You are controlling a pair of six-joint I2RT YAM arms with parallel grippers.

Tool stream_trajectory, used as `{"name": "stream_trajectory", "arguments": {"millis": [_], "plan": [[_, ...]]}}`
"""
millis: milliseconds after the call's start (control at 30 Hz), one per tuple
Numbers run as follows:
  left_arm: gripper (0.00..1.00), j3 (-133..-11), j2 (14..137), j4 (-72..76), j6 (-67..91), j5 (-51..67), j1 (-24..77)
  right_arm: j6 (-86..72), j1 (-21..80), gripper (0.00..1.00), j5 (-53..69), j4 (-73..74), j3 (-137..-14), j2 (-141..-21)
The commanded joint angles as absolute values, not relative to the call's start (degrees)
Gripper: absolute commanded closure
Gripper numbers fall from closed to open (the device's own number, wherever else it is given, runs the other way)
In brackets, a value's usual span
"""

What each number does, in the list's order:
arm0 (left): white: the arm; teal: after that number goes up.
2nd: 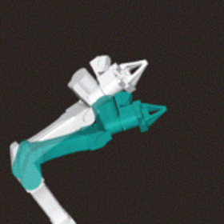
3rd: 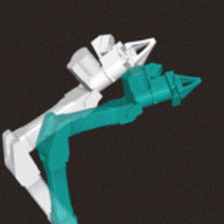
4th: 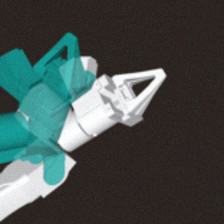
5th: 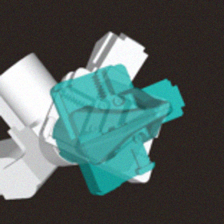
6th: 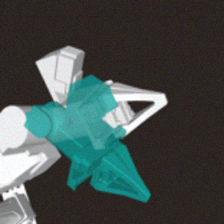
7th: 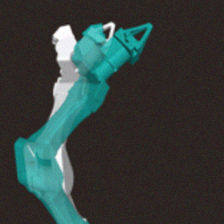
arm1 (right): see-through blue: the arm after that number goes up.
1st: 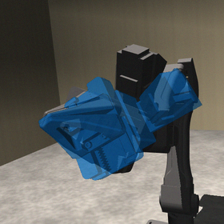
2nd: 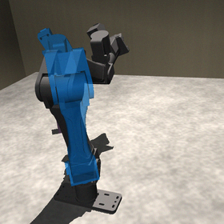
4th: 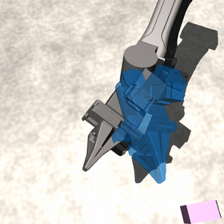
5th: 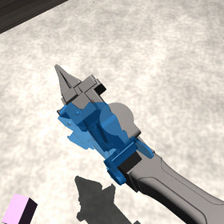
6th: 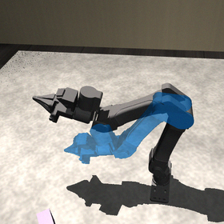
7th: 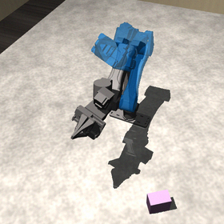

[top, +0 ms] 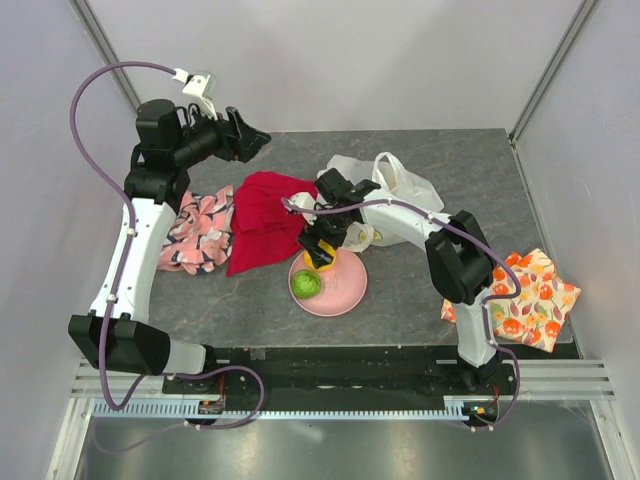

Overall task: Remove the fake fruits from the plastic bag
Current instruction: Place the fake fruit on the plate, then adjust the plastic bag at the center of the board.

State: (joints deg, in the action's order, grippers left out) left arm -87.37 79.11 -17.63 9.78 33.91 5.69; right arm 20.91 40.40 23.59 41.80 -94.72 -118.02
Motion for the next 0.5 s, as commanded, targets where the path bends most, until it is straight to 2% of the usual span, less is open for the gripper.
{"name": "stream_trajectory", "arguments": {"millis": [0,267,400,467], "plan": [[0.20,-88.7,78.9,-16.6,8.6,36.5,5.4,22.4,40.5,0.02,25.7,47.7,-98.6,-111.3],[0.19,-87.9,80.4,-18.0,7.3,35.2,5.4,21.8,36.3,0.02,27.6,65.0,-112.0,-95.5],[0.19,-85.7,81.2,-18.0,7.2,41.5,5.5,20.1,32.4,0.02,17.3,62.5,-107.1,-91.2],[0.20,-84.4,82.7,-18.4,8.1,48.5,7.4,17.3,30.5,0.02,15.1,58.7,-101.9,-90.9]]}}
